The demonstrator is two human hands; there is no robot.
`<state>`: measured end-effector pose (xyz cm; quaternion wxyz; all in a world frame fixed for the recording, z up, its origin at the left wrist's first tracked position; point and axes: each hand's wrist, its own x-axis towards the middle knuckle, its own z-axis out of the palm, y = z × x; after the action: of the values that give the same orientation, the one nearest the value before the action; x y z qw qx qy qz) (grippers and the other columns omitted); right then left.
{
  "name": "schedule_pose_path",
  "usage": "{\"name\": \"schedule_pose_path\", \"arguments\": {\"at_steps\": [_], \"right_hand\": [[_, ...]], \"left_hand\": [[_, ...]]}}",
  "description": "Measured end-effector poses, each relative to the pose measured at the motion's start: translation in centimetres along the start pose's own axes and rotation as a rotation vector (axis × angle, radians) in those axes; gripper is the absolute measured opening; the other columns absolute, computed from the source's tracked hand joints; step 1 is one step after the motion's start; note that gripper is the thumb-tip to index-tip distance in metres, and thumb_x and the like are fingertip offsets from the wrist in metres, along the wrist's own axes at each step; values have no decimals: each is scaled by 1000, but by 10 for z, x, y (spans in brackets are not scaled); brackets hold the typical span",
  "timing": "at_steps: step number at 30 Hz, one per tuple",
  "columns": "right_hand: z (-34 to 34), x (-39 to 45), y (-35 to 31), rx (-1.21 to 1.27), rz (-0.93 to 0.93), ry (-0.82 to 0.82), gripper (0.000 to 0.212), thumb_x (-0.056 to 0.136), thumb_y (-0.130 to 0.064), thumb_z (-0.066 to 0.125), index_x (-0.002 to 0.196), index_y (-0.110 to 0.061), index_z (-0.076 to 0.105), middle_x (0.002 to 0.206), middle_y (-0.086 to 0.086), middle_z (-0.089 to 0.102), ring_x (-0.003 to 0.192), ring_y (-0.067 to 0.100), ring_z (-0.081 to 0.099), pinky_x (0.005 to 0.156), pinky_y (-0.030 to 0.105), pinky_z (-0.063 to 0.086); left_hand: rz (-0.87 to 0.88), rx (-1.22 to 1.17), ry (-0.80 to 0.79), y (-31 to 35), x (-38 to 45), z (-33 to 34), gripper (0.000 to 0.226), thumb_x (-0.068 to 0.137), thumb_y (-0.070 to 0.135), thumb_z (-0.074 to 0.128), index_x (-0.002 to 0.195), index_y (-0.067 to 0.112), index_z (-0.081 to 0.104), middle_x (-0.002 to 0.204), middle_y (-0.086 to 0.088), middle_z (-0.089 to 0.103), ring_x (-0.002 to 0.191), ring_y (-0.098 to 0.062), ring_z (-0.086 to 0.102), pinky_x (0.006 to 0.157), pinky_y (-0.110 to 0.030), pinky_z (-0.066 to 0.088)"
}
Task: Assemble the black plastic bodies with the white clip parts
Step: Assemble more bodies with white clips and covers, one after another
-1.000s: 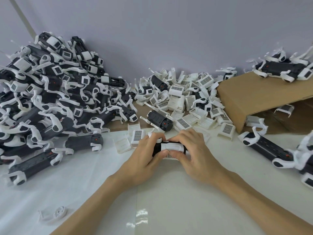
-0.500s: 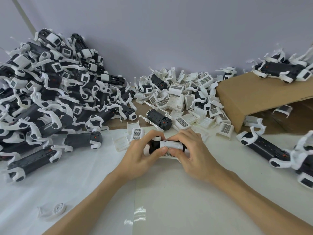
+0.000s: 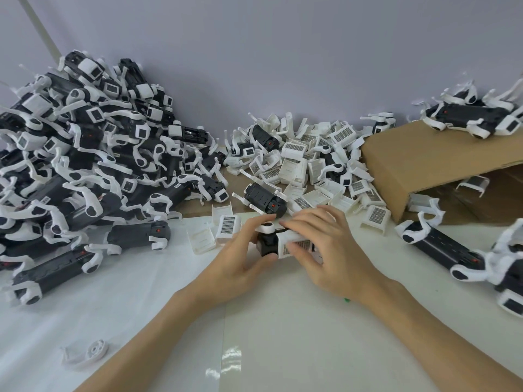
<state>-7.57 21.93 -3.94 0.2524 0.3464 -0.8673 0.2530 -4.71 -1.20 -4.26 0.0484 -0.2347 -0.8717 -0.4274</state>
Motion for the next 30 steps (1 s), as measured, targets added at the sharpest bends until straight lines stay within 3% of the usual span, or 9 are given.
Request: {"name": "schedule_pose_path", "arguments": {"at_steps": [3,8,14,19,22,24,26,28,30], "right_hand": [[1,4,-4,8,13,-24,47,92,-53,70,119,-15,72,110,-7,69,111,18,59,105,42,41],[2,7,-3,83,71,-16,40,83,-49,82,103,-15,74,97,-10,69,99,16,58,96,39,42],[6,6,-5,141,118,24,37,80,-48,80,96,-15,74,89,-13,67,89,12,56,92,21,36],[7,6,-3,220,176,3,36,78,-49,83,97,-20,74,89,-15,67,89,8,54,90,20,35],[8,3,0,134,77,38,40,85,-53,77,106,-19,75,97,-13,69,98,11,57,97,27,39],[9,5,0,-20,-20,93,49,90,-53,73,123,-16,71,120,-9,69,117,15,59,108,35,40],[8,8,-6,-64,3,173,62,92,-50,73,137,-9,61,142,0,59,133,20,52,115,37,37],[8,8,-16,66,138,337,55,90,-50,76,123,-8,62,127,1,61,120,19,55,106,28,40],[5,7,-26,326,422,389,48,90,-61,70,98,-14,62,93,-8,65,87,12,61,80,21,45]], "left_hand": [[7,13,7,-1,1,2,65,99,32,71,155,38,38,136,10,60,123,-11,60,106,-18,45],[17,52,25,-2,1,-1,58,96,24,80,144,28,49,125,9,68,117,-2,62,97,-6,40],[77,105,43,-3,0,-2,52,95,19,80,139,18,53,117,4,68,108,-3,63,96,-13,44],[93,113,27,-4,1,-2,52,96,17,79,141,16,52,115,6,67,106,-7,63,97,-20,46],[82,104,39,-5,1,0,50,97,20,77,140,19,51,116,15,64,111,-7,62,99,-23,47],[91,143,121,-7,2,3,48,97,22,77,139,23,52,119,24,62,113,-7,61,99,-24,47],[100,210,272,-9,2,5,48,95,27,78,135,32,51,117,33,60,109,-2,58,95,-13,43],[76,241,410,-8,0,8,49,93,32,81,130,40,51,116,37,60,104,1,56,89,-8,42],[62,259,505,-8,-1,11,51,90,30,84,127,42,51,115,32,63,100,-5,58,85,-21,50]]}}
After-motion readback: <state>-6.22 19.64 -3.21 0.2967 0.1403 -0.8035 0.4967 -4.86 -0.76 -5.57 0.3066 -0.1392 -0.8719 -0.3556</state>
